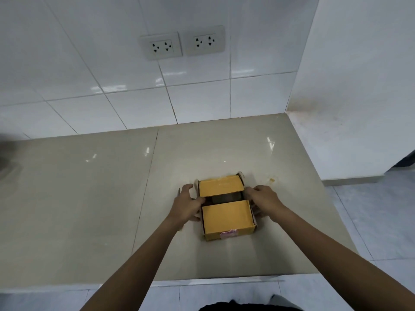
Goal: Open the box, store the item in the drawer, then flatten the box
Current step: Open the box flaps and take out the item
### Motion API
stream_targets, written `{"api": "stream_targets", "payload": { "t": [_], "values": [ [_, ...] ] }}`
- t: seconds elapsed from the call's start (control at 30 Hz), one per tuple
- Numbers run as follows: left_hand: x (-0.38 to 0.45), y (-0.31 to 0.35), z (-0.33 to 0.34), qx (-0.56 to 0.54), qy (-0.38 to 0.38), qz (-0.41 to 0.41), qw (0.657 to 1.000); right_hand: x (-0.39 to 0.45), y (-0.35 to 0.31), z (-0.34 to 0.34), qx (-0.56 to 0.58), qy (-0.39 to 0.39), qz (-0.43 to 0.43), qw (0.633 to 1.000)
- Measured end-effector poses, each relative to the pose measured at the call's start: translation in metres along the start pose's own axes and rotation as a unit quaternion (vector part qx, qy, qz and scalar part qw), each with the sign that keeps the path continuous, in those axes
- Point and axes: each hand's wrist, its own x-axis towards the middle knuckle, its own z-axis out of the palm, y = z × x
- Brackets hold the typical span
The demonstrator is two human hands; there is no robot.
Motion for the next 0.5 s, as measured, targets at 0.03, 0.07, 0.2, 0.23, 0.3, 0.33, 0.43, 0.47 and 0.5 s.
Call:
{"api": "stream_targets", "payload": {
  "t": [0.03, 0.07, 0.2, 0.23, 0.3, 0.33, 0.43, 0.47, 0.5],
  "values": [
    [0.001, 0.002, -0.002, 0.011, 0.005, 0.006, 1.0, -0.003, -0.004, -0.002, -0.003, -0.036, 0.014, 0.999],
    [0.001, 0.005, -0.004, 0.02, 0.011, 0.013, 1.0, -0.005, -0.007, -0.004, -0.011, -0.07, 0.023, 0.997],
    [0.005, 0.018, -0.014, 0.062, 0.031, -0.003, 0.998, -0.008, -0.009, -0.014, 0.027, -0.152, 0.037, 0.987],
    [0.008, 0.021, -0.016, 0.079, 0.034, -0.014, 0.996, -0.009, -0.009, -0.018, 0.043, -0.177, 0.044, 0.982],
    [0.012, 0.03, -0.017, 0.121, 0.038, -0.028, 0.992, -0.014, -0.012, -0.024, 0.054, -0.235, 0.05, 0.969],
    [0.014, 0.035, -0.017, 0.14, 0.04, -0.032, 0.989, -0.016, -0.013, -0.027, 0.05, -0.262, 0.047, 0.963],
    [0.025, 0.043, -0.014, 0.174, 0.049, -0.042, 0.983, -0.021, -0.012, -0.026, 0.002, -0.324, 0.023, 0.946],
    [0.028, 0.045, -0.013, 0.184, 0.047, -0.048, 0.981, -0.024, -0.01, -0.022, -0.044, -0.319, -0.001, 0.947],
    [0.028, 0.049, -0.011, 0.194, 0.042, -0.058, 0.978, -0.026, -0.005, -0.016, -0.105, -0.298, -0.043, 0.948]
  ]
}}
